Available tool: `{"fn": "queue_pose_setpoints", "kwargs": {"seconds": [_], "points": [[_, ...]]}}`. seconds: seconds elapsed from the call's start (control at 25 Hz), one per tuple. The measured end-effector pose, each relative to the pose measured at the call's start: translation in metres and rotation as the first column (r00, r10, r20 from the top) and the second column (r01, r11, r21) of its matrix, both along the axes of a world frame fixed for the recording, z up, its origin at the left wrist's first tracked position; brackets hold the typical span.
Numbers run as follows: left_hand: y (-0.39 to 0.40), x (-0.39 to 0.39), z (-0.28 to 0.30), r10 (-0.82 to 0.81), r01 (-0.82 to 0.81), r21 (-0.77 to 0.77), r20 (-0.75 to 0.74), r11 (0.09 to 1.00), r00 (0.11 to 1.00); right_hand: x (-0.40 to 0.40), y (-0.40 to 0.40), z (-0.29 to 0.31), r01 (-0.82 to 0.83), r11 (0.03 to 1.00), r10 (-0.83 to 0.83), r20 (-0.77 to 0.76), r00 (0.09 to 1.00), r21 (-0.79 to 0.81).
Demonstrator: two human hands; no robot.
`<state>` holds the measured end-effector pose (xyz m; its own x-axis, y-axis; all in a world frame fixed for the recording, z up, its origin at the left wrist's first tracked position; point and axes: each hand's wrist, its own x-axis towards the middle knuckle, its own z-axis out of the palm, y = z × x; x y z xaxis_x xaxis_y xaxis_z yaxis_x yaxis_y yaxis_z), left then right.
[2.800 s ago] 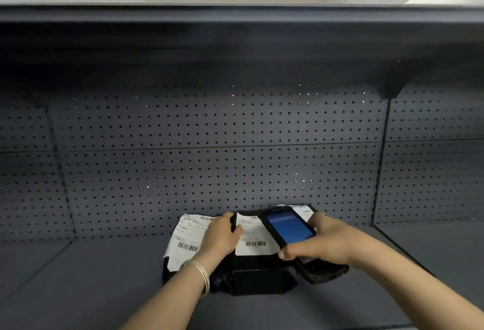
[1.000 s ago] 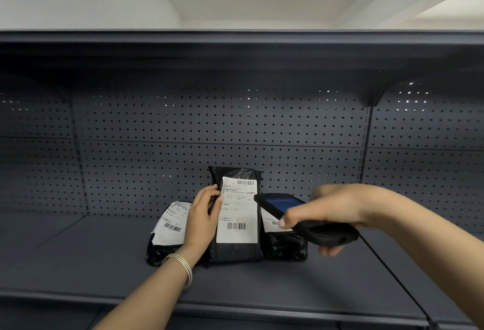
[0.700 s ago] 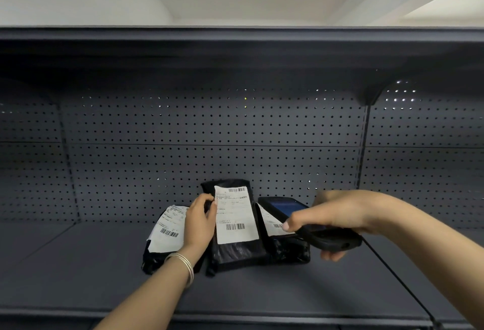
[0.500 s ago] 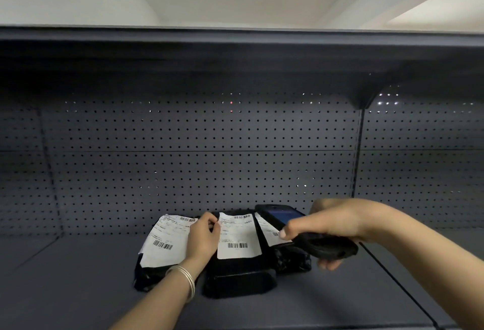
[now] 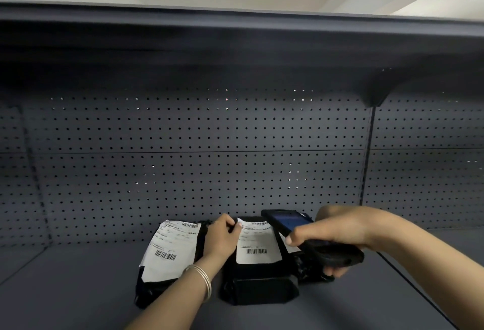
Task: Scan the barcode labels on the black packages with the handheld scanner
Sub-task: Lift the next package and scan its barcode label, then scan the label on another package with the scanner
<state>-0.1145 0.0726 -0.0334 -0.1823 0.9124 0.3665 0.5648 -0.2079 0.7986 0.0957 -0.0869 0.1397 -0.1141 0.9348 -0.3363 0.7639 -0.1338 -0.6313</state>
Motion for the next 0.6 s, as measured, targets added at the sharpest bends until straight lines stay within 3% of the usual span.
{"fn": "queue_pose_setpoints", "kwargs": {"seconds": [0.16, 0.32, 0.48, 0.6], "points": [[0.003, -0.047, 0.013, 0.035, -0.027, 0.101, -0.078, 0.995, 0.996, -0.018, 0.007, -0.002, -0.024, 0.999, 0.024, -0.009, 1.0, -0.022], [-0.002, -0.118, 0.015, 0.177, -0.158, 0.135, -0.146, 0.978, 0.973, -0.047, 0.01, -0.002, -0.059, 0.998, 0.059, -0.014, 0.998, 0.004], [-0.018, -0.166, 0.007, 0.174, -0.175, 0.022, -0.27, 0.984, 0.947, -0.08, 0.005, -0.002, -0.062, 0.996, 0.055, 0.101, 0.993, 0.068], [-0.026, -0.174, 0.003, 0.147, -0.168, -0.058, -0.264, 0.984, 0.953, -0.102, 0.007, -0.007, -0.072, 0.996, 0.066, 0.109, 0.992, 0.047]]}}
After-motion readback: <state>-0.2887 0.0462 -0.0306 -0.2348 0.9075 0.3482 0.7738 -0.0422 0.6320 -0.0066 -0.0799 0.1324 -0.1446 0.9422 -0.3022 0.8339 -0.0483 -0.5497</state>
